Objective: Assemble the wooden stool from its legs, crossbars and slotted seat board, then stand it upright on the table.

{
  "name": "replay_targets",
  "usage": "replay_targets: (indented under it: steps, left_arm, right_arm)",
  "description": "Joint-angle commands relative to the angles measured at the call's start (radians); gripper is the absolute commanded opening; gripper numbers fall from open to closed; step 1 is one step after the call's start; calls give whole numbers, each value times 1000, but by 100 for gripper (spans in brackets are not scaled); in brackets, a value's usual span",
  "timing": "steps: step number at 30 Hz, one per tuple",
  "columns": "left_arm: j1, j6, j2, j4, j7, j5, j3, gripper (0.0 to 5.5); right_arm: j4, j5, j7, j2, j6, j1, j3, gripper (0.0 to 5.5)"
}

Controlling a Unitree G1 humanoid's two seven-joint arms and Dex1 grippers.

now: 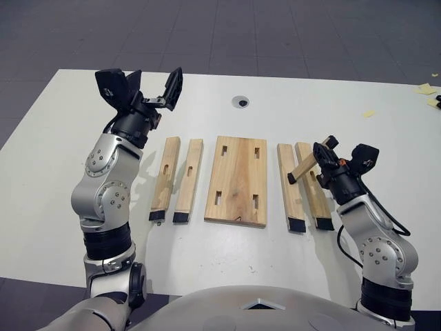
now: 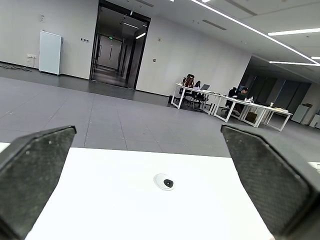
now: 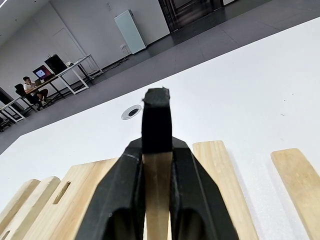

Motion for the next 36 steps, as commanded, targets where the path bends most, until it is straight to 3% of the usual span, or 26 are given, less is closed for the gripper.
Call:
replay_targets:
  steps: [1,10,15,27,36]
  left_arm:
    - [16,-7,7,2,-5,35,-21,540]
    - [10,-20,13,14,-33,97,-72,540]
    - [18,-24,4,10,-37,111,-75,540]
    - [33,-25,12,0,-48,127,-79,540]
    - [34,-28,5,7,-59,142,-82,540]
  right_arm:
    - [30,-120,13,-14,-29,-12,55,42]
    - [129,-348,102,-17,-175,-96,144,42]
    - [166,-390,162,-6,-253,-20,131,42]
    - [146,-436,169,-16,-205,107,132,42]
    - [259,-449,245,32,-460,111,104,42]
